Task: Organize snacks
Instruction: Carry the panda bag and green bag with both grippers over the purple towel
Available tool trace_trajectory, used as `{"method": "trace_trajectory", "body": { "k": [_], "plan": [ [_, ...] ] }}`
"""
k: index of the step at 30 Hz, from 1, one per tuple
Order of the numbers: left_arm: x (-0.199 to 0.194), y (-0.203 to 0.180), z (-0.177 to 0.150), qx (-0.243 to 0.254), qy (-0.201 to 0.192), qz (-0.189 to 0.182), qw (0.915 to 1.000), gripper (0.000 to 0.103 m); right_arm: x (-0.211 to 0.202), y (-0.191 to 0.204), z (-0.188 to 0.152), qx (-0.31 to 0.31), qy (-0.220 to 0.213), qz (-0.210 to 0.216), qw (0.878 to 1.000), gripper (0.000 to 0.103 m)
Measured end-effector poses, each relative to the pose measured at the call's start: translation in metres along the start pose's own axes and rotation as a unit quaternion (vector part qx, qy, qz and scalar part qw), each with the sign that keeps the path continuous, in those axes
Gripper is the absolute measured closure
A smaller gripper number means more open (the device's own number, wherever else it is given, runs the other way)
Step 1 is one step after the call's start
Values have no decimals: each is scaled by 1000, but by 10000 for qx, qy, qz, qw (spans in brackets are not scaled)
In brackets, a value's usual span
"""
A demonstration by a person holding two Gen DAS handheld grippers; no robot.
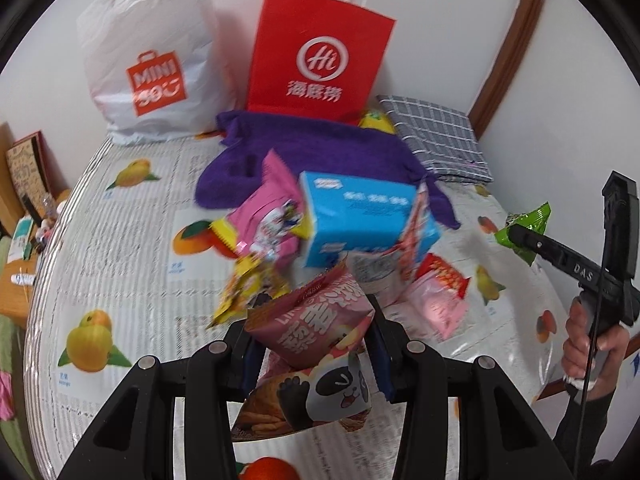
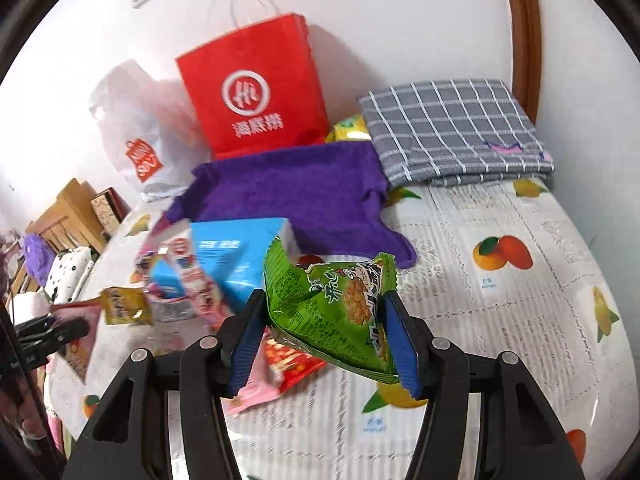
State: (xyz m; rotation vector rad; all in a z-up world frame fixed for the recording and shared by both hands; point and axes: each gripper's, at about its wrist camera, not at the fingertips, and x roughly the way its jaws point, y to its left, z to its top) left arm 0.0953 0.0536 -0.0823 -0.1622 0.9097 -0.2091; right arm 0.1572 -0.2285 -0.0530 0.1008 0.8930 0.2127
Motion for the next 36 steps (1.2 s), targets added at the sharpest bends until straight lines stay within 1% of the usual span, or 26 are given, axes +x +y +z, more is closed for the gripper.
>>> {"method": "trace_trajectory", "body": {
  "k": [5,12,22,26,36],
  "plan": [
    [-5,-18,18,102,-68,-120,9999,60,-15,22,4,-156,-144,162,9996,45],
    [-12,-34,43,251,-218,-122,9994,60,-23,43,15,-353,-236,223,9988,45],
    [-13,-44,78,376,-343,-140,9986,60,-21,57,46,-496,-340,164,9981,45],
    [-10,-47,92,381,-338,-203,9985,60,-18,62,59,-550,-398,181,9975,45],
    [0,-51,124,451,-391,-114,9982,60,-6,66,90,-664,-491,142,9965,45]
  ]
}}
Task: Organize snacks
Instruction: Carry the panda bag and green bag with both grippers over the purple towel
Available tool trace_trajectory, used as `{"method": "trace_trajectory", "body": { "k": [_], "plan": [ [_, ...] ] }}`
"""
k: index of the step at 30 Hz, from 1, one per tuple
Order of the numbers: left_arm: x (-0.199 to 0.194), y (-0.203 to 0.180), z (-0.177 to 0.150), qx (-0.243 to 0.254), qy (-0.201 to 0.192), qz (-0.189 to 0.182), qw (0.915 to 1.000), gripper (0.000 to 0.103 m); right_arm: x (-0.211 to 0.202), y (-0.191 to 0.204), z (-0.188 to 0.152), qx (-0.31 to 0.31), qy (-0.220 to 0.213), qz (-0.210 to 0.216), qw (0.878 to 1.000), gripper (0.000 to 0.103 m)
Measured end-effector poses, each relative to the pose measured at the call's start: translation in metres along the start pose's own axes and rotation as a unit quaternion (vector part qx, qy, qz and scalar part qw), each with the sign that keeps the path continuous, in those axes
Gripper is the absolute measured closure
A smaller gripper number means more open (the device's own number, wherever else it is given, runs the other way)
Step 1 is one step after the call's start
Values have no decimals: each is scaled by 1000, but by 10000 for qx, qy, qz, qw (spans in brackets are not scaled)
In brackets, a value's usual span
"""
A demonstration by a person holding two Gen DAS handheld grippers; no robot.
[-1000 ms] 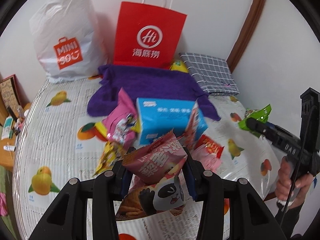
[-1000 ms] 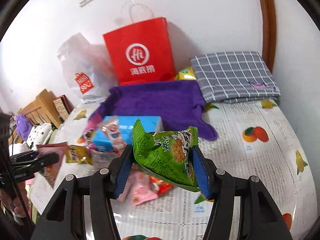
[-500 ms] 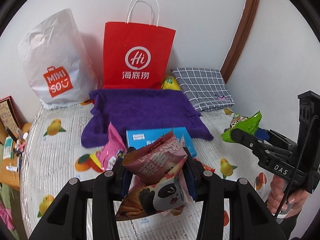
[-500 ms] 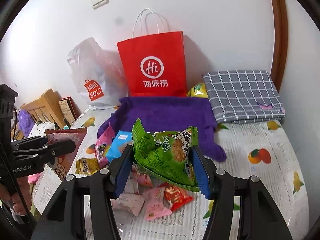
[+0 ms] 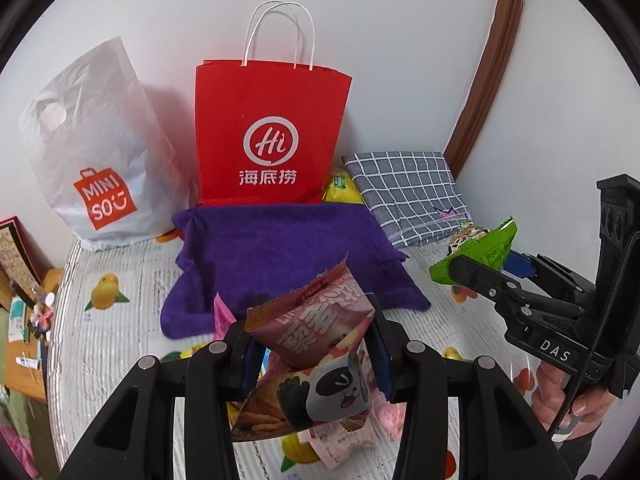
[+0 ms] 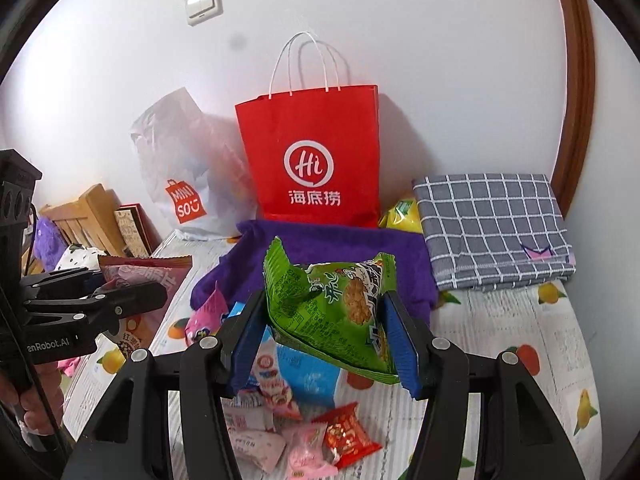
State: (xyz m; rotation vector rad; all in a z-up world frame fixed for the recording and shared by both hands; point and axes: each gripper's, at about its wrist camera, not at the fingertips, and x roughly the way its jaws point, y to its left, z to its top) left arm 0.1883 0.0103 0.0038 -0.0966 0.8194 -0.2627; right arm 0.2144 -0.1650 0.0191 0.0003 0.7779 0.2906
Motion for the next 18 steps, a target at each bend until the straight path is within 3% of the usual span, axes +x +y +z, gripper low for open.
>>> {"method": "trace_trajectory", "body": {
  "k": [18],
  "plan": [
    [46,21,38,-119,169,-17,9998,60,53,-13,43,-22,58,-12,10000,45]
  ]
}}
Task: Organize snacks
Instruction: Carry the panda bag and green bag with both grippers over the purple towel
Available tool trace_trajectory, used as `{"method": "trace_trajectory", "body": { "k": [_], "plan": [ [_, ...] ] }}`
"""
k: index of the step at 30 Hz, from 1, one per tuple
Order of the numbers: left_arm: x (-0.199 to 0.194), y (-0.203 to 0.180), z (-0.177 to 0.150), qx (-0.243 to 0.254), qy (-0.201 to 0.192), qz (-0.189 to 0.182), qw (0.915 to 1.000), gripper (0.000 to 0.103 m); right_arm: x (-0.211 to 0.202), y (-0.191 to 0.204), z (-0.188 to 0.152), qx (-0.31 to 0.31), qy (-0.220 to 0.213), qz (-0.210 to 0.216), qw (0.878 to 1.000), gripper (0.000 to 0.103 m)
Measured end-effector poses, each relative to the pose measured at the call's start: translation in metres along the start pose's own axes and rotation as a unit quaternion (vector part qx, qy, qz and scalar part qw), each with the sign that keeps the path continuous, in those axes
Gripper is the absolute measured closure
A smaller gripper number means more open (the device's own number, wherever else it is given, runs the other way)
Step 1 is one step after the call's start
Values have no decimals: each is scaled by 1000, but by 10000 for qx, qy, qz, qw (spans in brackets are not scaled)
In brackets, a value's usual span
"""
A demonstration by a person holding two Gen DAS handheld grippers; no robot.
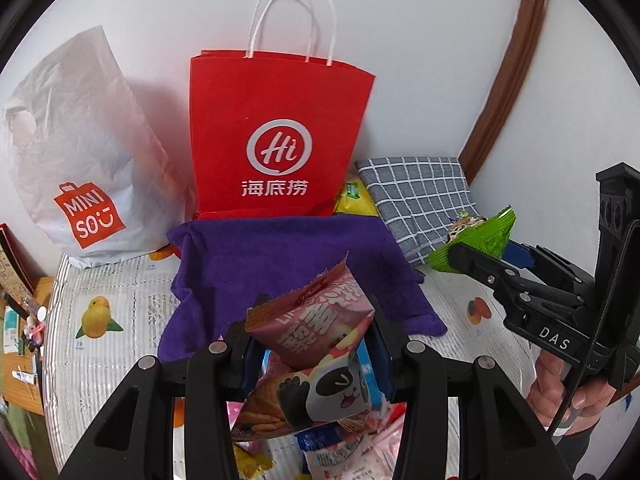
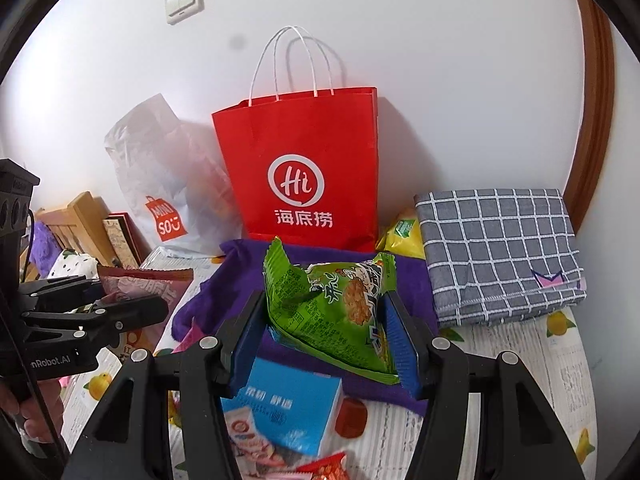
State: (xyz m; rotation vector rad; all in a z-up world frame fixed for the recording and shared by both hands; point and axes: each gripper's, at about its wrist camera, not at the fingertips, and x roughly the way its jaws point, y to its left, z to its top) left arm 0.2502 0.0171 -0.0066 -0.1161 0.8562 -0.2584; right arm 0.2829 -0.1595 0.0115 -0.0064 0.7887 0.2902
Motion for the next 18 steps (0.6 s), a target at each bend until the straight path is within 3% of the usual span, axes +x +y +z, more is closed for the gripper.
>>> {"method": "trace_trajectory", "body": {
  "k": [10,18],
  "plan": [
    [35,29,22,-169,152,151,9996,60,41,-19,19,-31,85,1,10000,45],
    [80,54,33,-316,460,135,9983,60,89,-39,18,1,451,-28,9990,45]
  ]
}}
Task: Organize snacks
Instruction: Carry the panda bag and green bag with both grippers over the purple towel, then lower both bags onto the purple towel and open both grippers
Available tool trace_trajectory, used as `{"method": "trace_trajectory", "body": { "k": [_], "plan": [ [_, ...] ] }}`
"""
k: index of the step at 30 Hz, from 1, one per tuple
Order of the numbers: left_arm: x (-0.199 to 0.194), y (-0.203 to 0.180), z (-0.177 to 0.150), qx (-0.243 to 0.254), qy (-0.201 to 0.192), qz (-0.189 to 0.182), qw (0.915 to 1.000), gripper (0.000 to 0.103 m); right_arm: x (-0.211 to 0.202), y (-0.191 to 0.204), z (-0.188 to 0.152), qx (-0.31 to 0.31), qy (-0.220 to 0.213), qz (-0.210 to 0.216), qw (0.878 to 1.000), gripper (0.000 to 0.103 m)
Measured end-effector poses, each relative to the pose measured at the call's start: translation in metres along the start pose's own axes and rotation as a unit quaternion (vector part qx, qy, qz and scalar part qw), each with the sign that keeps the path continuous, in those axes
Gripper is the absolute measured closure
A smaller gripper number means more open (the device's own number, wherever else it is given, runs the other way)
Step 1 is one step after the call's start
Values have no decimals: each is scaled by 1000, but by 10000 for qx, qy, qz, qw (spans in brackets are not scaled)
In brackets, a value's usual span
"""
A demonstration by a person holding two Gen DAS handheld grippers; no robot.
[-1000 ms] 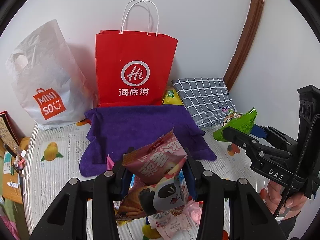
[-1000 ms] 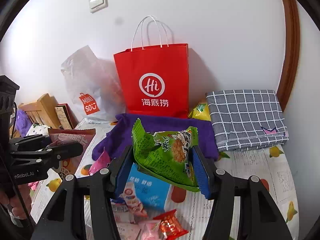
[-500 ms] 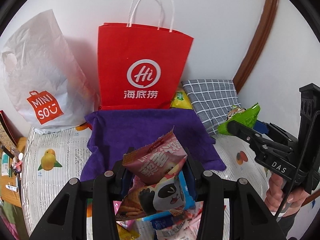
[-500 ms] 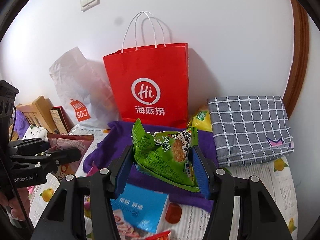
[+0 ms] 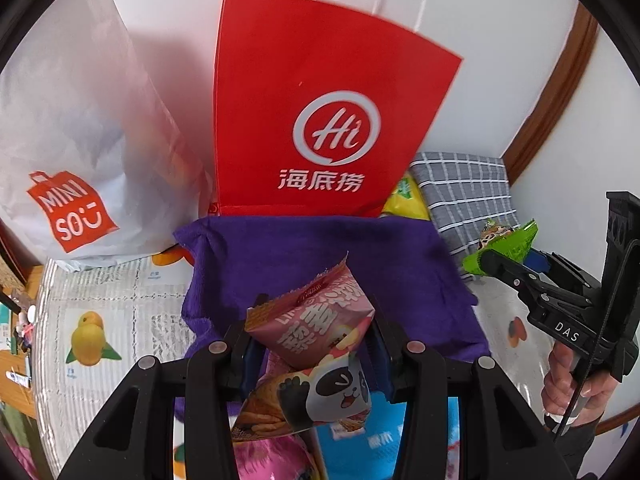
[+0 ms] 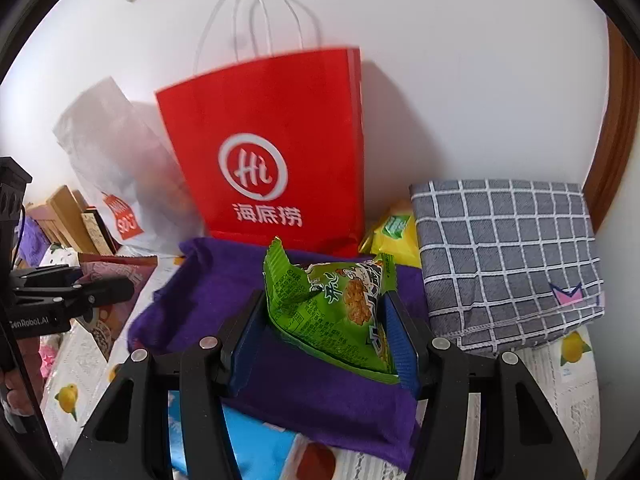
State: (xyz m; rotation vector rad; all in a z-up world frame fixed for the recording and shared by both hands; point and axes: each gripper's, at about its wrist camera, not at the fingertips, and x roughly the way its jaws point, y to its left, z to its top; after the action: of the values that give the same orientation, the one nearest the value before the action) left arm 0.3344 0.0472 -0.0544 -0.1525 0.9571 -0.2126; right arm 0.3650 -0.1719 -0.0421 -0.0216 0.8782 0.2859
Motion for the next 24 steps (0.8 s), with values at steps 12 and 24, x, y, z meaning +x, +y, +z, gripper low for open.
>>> {"method": "trace_trajectory", "body": {
  "k": [12,24],
  "plan": [
    [66,17,16,-21,410,80,9991,60,68,-13,-5,-303,569,-206,9977,46],
    [102,28,22,-94,689,57,9976,60,105,-16,-11,-252,946,44,9952,45]
  ]
}}
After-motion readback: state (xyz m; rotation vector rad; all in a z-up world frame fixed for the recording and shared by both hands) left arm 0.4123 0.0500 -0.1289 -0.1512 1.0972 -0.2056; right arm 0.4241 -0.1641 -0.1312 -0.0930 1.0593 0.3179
